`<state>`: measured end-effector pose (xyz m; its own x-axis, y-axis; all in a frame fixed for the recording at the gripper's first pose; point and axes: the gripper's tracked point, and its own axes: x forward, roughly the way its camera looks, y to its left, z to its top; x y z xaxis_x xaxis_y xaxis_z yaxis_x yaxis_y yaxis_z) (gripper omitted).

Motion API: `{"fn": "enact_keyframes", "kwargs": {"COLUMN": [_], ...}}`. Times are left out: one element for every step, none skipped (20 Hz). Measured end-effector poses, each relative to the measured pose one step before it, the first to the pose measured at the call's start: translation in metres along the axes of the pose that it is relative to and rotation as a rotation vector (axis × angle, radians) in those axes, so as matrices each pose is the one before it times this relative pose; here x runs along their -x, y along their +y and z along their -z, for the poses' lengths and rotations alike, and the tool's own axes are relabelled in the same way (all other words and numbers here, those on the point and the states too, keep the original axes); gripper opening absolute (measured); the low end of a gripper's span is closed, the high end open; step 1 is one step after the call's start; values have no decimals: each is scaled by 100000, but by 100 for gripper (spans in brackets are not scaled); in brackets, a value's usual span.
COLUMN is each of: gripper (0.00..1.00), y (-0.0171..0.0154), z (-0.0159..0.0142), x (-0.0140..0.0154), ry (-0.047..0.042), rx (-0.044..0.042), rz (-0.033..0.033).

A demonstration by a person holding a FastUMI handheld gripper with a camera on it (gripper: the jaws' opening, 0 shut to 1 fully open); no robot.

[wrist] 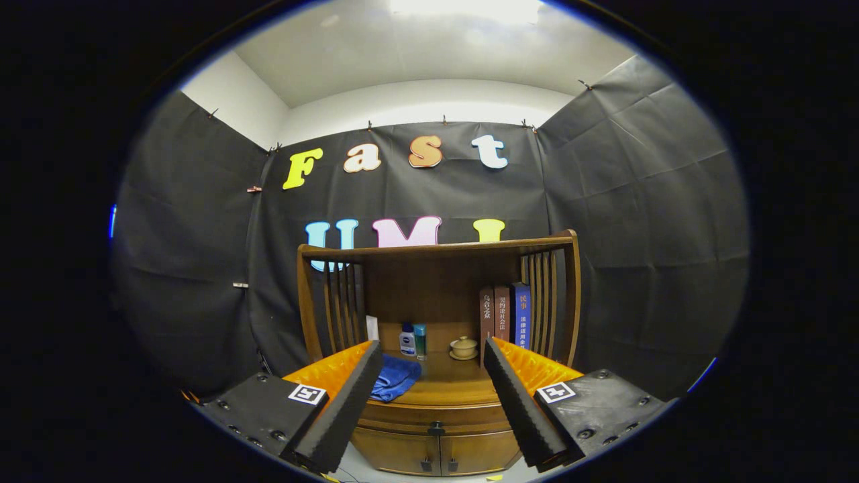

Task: Pull open the drawer, take out the items inside it, and place them on the countertop above the cabinet.

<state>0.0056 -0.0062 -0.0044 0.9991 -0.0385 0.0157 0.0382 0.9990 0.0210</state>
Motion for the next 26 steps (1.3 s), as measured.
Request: {"fn": "enact_keyframes", "kwargs": {"gripper": [98, 98, 98, 98, 98, 98, 98, 98, 98, 98, 98, 98, 98, 98, 98, 98, 98, 98, 98, 98, 98, 98, 98, 99, 99, 99], "y": [3, -11, 45, 8, 8, -20, -70, 30, 13, -90, -1, -132, -64, -154, -22, 161, 143, 25, -85, -366, -294, -91, -9, 5, 40, -12], "z": [-79, -23, -28, -56, 51, 8, 77, 16, 128, 198, 260, 316, 405, 510, 523, 1007, 1029, 687, 942, 1432, 1379, 1343, 1520, 1576, 1501, 1547], "x": [6, 15, 29, 17, 3, -26, -52, -10, -23, -44, -91, -178, -94, -229, -96, 3, -228, -403, -395, -648, -647, -683, -729, -823, -823, -890], "ry": [11, -190, -122, -167, -20, 131, 127, 146, 210, 465, 577, 627, 728, 870, 411, 460, 667, 617, 1135, 1584, 1976, 2226, 2701, 2553, 2689, 2468], "rx": [-58, -117, -141, 44, 143, 103, 79, 54, 159, 282, 159, 135, 223, 102, -206, -316, -421, -545, -328, -80, 33, 105, 61, 16, 311, 48], "rz": [60, 153, -14, 46, 60, 2, 119, -26, -6, 181, -50, -45, -62, -14, 46, -124, 395, 101, 674, 604, 690, 286, 213, 114, 306, 11]}}
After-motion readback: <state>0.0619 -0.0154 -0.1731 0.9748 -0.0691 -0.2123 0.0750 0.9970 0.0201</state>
